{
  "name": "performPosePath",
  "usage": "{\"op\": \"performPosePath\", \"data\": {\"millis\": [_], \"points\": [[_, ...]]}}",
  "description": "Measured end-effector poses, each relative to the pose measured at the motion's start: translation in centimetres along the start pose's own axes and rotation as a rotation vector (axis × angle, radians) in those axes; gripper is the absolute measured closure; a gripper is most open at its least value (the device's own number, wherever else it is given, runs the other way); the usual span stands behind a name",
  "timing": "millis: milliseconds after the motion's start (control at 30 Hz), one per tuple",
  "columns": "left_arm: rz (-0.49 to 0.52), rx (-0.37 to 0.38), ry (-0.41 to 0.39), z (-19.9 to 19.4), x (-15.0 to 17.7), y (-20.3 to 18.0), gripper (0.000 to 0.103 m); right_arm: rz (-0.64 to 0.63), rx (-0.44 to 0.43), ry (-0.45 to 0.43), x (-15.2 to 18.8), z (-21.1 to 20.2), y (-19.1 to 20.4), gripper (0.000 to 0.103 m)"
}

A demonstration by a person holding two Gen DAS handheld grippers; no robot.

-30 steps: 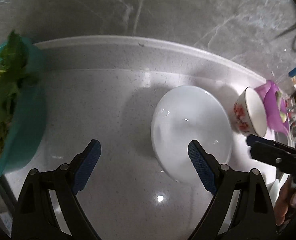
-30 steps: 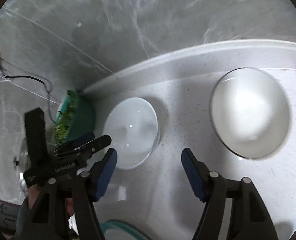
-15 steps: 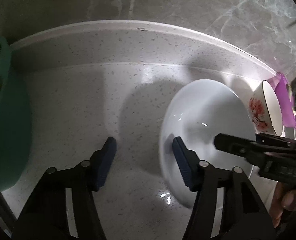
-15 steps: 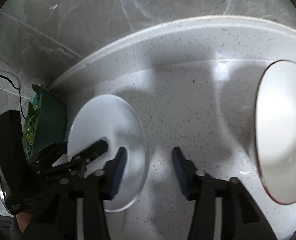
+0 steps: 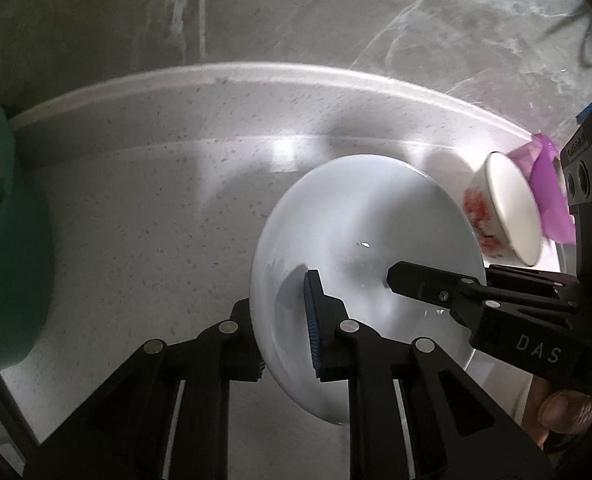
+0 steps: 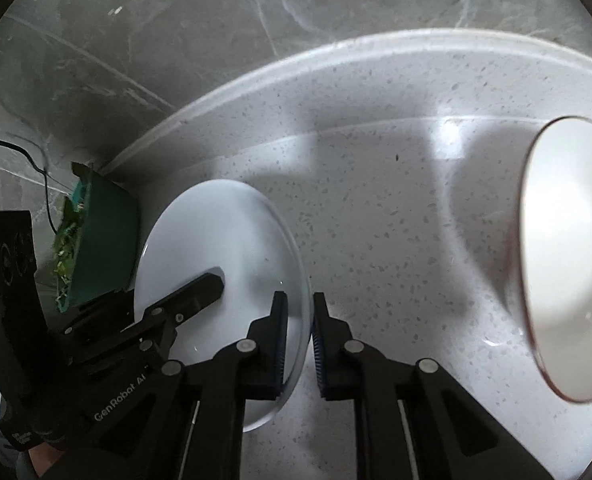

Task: Organize plates and bowls
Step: 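Carry the plain white bowl into the large white bowl and open both grippers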

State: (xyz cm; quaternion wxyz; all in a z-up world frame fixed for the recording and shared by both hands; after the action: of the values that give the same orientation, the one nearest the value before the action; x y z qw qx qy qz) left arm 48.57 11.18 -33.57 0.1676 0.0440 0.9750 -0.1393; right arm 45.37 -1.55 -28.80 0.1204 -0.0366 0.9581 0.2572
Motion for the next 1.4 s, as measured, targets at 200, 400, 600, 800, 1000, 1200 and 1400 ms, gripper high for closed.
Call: {"op": "performPosePath", "data": {"millis": [200,400,600,800,1000,1200,1400], "points": [[0.064,0.047,-0.045,-4.8,1.8,-4.7,0.089,-0.009,-0.004,-0.071,2.3,-6.9,-0.6,0.089],[0.160,0.142,-0.058,-9.0,6.5,-12.4,0.089,0.036,0.029,-0.156,7.7,-15.5,-2.9,0.088],[0.263,0.245,0.000,-9.0,12.8,-21.8,0.088,0.123,0.075,-0.190,13.9,-21.8,-8.2,0.088],[0.308,0.249,0.080,-6.7,18.3,-28.6,0.088,0.183,0.088,-0.144,20.3,-23.8,-13.6,0.089],[0.347,0.190,0.145,-3.5,22.8,-33.2,0.088,0.237,0.069,-0.088,24.6,-23.6,-19.4,0.089],[0.329,0.125,0.175,0.1,24.9,-35.5,0.088,0.218,0.051,-0.033,25.5,-21.9,-22.0,0.089],[0.298,0.083,0.178,1.2,26.1,-35.5,0.085,0.156,0.066,0.008,25.5,-20.3,-22.0,0.089]]}}
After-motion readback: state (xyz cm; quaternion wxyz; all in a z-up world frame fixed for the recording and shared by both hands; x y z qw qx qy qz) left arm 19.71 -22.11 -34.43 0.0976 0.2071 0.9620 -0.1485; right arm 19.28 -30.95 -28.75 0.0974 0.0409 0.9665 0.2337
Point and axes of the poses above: each gripper's, at about its wrist camera, not at the fingertips, and z roughly the way its jaws point, y to its left, x to its underside, the point moved 5 cm from there along z, roughly the way its jaws point, and after that the axes turned 3 degrees about -z, right-handed, at the moved point
